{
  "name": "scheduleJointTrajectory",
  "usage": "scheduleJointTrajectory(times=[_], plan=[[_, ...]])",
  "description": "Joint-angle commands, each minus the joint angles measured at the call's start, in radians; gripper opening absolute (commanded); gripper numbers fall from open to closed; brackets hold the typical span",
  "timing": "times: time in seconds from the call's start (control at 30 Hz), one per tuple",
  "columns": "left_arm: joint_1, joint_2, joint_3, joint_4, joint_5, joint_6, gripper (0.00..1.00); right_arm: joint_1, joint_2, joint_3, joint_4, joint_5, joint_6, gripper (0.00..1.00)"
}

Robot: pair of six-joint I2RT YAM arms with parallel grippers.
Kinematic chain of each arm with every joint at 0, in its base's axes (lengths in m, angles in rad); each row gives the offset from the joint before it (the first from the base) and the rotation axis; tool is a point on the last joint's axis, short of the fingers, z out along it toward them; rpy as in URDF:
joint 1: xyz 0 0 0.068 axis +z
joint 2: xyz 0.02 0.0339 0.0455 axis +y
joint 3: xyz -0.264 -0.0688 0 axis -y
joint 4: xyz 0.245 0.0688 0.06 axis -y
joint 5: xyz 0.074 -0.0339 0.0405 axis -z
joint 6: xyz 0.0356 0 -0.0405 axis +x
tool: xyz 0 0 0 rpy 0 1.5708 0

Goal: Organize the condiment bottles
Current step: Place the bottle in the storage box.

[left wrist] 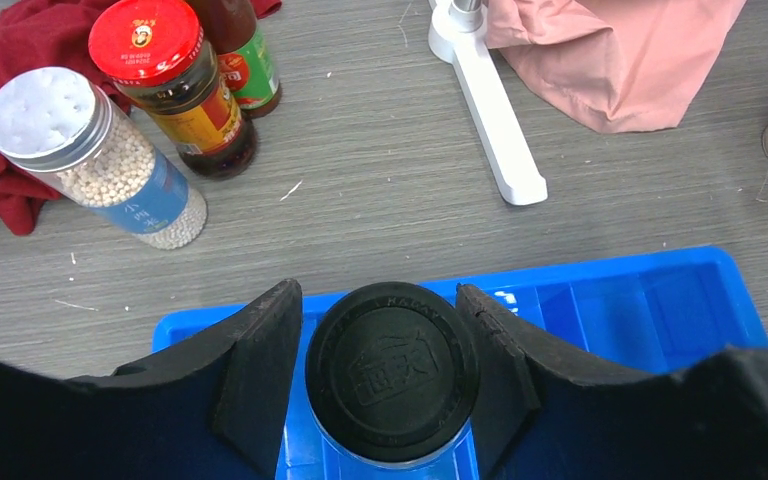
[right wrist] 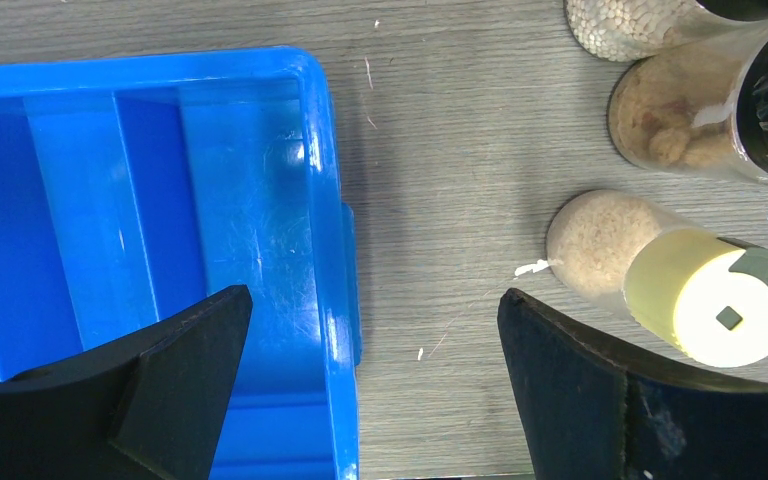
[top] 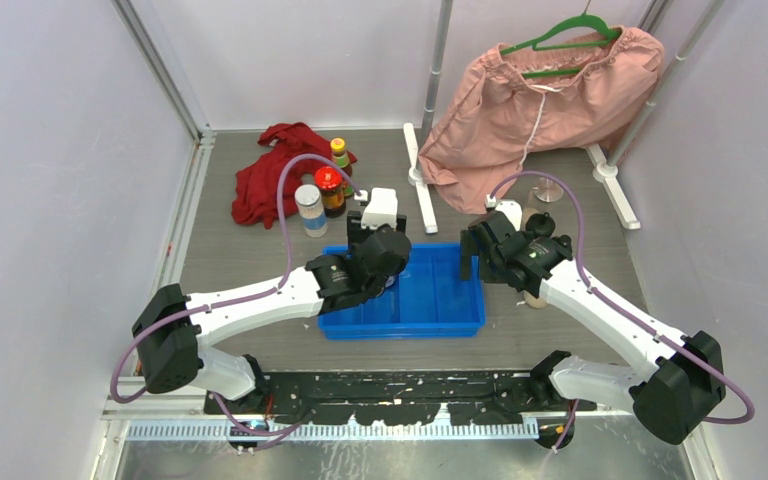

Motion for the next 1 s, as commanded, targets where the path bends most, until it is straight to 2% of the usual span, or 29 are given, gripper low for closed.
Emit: scheduleJointTrajectory(times=[0.0,0.53,0.57,0.63,0.77,0.97], plan=[[0.005,-0.039,0.01,0.009,-0.05,-0.009,0.59,0.004,-0.026,-0.003,0.019,0.008,0.013,1.0],[0.004,-0.076,0.021,-0.001,-0.049,0.019,0.65,0.004,-0.037,-0.002,0.01,0.001,0.016,1.0],[0.004,-0.078,0.026,-0.001,-0.042,0.025,0.7,0.004,-0.039,-0.002,0.009,0.001,0.016,1.0],[0.005,-0.084,0.039,-0.001,-0.033,0.037,0.76,0.004,-0.04,0.0,0.007,0.002,0.015,1.0],[0.004,-0.113,0.069,-0.009,-0.011,0.057,0.75,0.005,-0.042,0.012,0.001,0.003,0.012,1.0],[0.003,-0.153,0.193,-0.065,0.03,0.132,0.76,0.004,-0.05,0.044,-0.008,0.004,0.005,1.0]])
